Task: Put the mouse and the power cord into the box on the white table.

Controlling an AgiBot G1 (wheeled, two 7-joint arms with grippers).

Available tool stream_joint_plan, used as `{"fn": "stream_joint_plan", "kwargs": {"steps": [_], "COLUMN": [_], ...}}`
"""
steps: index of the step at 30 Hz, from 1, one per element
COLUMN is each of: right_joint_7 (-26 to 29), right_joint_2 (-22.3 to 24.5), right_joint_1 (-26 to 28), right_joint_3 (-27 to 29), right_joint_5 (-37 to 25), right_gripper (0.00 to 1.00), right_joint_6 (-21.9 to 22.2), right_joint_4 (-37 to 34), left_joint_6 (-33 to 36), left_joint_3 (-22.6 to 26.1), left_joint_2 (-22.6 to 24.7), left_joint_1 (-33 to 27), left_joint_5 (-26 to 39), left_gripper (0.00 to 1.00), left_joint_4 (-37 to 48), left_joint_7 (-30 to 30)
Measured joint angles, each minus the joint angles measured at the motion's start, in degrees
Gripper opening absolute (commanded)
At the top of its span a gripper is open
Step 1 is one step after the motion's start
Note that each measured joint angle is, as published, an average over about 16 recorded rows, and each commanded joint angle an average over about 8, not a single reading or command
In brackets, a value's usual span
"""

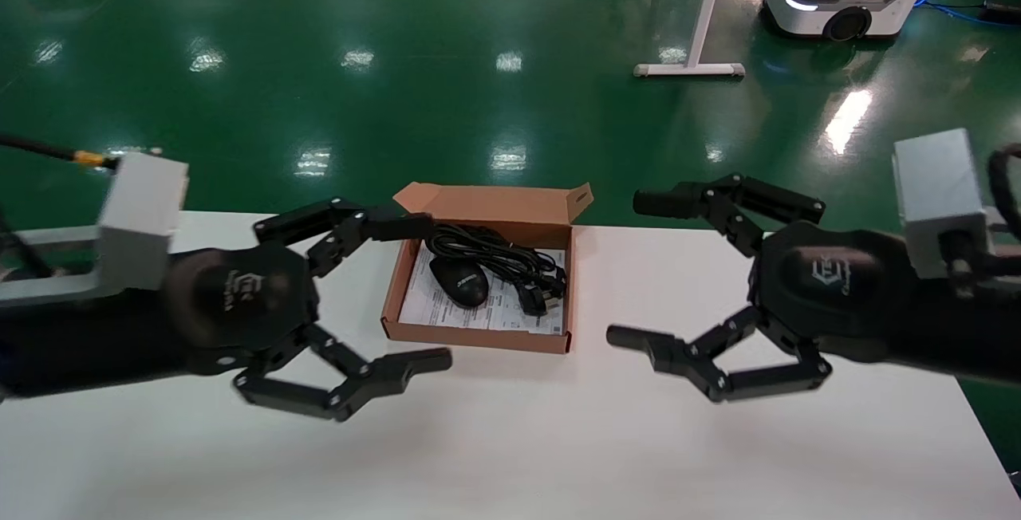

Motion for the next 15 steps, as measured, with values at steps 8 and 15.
{"fn": "stream_joint_plan", "kwargs": {"steps": [8,15], "right_joint_7": [5.9,7.7], "right_joint_2": [2.1,2.9], "right_joint_1": [-4.7,-6.3], "right_joint_3": [4.0,5.3], "right_joint_5": [3.0,4.1], "right_gripper": [1.0,1.0], "right_joint_6": [-1.6,-2.1], "right_joint_4": [7.4,9.8], "left_joint_6": [2.2,2.7], "left_joint_3": [-5.3,-6.7], "left_joint_2": [-3.8,-4.8], "left_joint_1": [3.8,4.8], "left_joint_5": [-2.4,-3.1], "left_gripper": [1.0,1.0], "left_joint_4": [-5.6,-7.1], "left_joint_7": [-3.2,-3.9]}}
